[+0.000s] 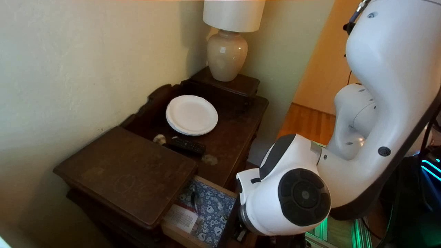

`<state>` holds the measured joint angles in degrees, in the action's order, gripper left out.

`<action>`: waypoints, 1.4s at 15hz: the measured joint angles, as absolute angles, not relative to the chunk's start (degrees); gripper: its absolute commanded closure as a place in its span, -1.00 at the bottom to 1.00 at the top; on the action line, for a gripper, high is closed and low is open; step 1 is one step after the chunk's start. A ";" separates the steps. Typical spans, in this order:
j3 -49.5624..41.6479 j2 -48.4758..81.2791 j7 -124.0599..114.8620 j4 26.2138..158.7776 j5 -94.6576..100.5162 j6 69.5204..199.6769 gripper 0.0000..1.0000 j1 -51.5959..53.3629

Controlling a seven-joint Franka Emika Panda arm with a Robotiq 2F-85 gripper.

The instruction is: Close the small drawer on the left

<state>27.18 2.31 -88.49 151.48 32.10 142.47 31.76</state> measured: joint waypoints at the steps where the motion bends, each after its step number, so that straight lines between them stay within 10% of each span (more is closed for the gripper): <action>1: 26.97 1.99 -90.08 151.51 33.91 141.43 0.96 31.68; 21: 24.48 3.35 -120.55 153.49 67.84 137.57 0.92 27.67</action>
<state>24.48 3.35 -120.55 153.49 67.84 137.57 27.67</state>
